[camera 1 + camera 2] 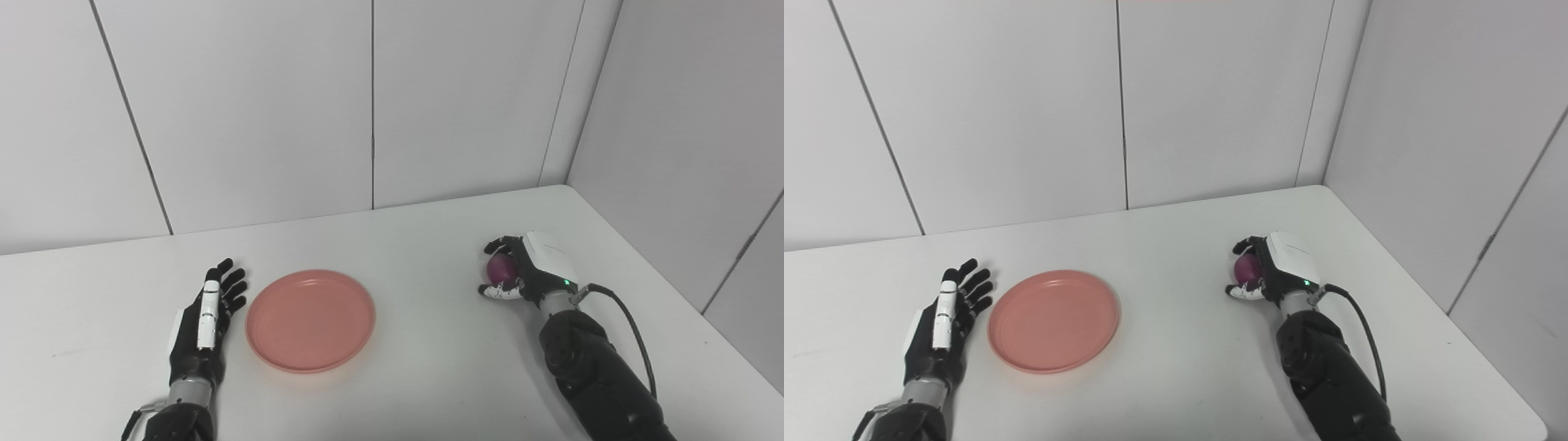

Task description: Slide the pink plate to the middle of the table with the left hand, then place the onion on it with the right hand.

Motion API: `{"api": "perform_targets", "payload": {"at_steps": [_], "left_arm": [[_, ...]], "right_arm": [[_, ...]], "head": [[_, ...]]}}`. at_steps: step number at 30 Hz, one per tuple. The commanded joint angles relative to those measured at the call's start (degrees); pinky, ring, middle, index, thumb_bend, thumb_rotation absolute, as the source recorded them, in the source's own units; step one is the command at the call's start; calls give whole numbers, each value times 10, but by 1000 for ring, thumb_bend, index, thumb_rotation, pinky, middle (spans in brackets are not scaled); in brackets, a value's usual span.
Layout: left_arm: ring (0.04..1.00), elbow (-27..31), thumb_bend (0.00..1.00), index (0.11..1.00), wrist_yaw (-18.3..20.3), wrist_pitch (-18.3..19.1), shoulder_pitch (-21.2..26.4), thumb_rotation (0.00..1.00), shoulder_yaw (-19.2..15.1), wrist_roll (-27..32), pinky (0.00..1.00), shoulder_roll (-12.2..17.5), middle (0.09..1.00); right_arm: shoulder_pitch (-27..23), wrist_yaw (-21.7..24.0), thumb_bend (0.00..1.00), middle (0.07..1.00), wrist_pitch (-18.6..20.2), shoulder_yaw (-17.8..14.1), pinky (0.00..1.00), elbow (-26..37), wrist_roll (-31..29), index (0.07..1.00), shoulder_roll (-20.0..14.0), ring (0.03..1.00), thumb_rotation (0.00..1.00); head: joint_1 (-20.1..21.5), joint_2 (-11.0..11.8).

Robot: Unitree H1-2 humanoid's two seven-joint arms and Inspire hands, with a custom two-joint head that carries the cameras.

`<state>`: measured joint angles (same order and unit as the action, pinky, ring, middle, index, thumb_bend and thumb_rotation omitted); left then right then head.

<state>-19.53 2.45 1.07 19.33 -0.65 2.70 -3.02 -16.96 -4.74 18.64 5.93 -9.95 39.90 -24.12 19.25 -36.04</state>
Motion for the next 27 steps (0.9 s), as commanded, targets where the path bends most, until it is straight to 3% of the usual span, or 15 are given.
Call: {"api": "perform_targets", "payload": {"at_steps": [1, 5, 8, 9, 13, 22, 27], "left_arm": [[878, 14, 519, 862, -2, -4, 12, 1000, 1, 4, 883, -3, 868], [880, 16, 518, 866, -1, -3, 11, 1000, 2, 4, 885, -3, 872], [880, 16, 519, 866, 0, -4, 11, 1000, 2, 5, 884, -4, 872], [880, 16, 519, 866, 0, -3, 11, 1000, 2, 5, 884, -4, 871], [880, 15, 510, 867, -3, -3, 11, 1000, 3, 2, 886, -4, 871], [887, 14, 516, 874, -1, 1, 12, 1000, 6, 1, 900, -6, 879], [888, 16, 510, 875, -6, 5, 11, 1000, 10, -1, 902, -13, 881]], "right_arm": [[-22, -4, 525, 462, -11, -4, 624, 12, -2, 527, -13, 548, 0], [-21, 6, 525, 468, 3, -4, 620, 20, -2, 518, -14, 546, 0], [-19, 6, 518, 474, 6, -6, 591, 26, 0, 530, -14, 460, 0], [-19, 4, 515, 471, 6, -6, 492, 26, 1, 536, -13, 428, 0], [-16, -25, 512, 463, -16, -15, 336, 22, -2, 537, -6, 389, 0], [-12, -57, 514, 462, -44, -22, 344, 35, -20, 535, -3, 394, 0], [-5, -48, 513, 472, -39, -21, 348, 100, -17, 535, 5, 394, 0]], "head": [[0, 0], [0, 0], [-3, -1], [-4, -1], [-4, 0], [-10, 1], [-21, 3]]}}
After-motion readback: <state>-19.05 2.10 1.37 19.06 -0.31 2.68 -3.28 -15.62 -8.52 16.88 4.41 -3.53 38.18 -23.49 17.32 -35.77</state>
